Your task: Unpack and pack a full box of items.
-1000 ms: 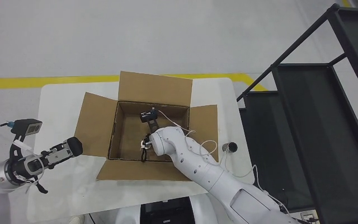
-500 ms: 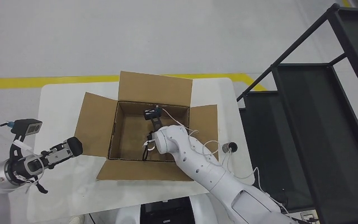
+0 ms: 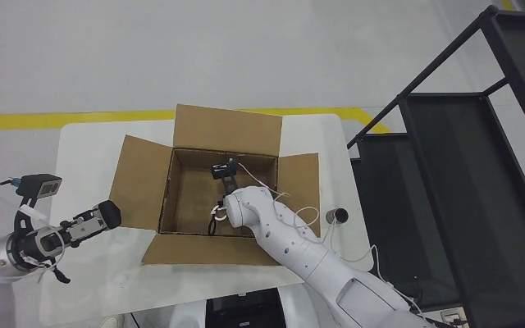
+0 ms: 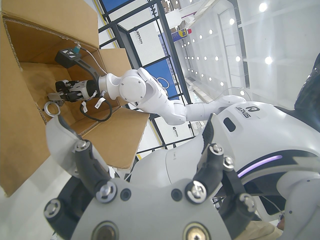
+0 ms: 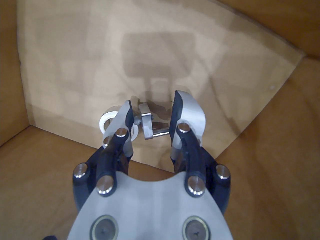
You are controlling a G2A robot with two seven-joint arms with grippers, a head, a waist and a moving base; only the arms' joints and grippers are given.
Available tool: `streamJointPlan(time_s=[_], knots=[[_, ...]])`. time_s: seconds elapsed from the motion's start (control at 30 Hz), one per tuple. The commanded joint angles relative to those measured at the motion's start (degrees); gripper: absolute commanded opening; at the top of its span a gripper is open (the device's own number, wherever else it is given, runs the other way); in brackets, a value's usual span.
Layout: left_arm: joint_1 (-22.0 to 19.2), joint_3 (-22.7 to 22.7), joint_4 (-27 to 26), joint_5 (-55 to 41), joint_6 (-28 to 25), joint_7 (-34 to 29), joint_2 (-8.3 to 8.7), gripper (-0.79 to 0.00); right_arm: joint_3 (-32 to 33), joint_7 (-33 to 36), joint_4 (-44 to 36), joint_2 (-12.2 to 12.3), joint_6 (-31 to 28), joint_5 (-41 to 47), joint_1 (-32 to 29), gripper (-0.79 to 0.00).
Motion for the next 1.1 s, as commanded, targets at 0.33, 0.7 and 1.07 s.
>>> streamJointPlan(time_s=[0.33,0.7,1.07], knots=[[0.00,0.00,0.00,0.00,0.00,0.00,0.00,0.000,0.20,0.04,-0.25,-0.32,-0.01,-0.38,-0.41,-0.785],[0.00,0.00,0.00,0.00,0.00,0.00,0.00,0.000,3.23,0.87,-8.46,0.37,1.74,-2.60,-2.29,-0.785],[0.00,0.00,0.00,0.00,0.00,0.00,0.00,0.000,11.27,7.45,-30.12,2.90,-2.18,-3.54,-10.77,-0.785]])
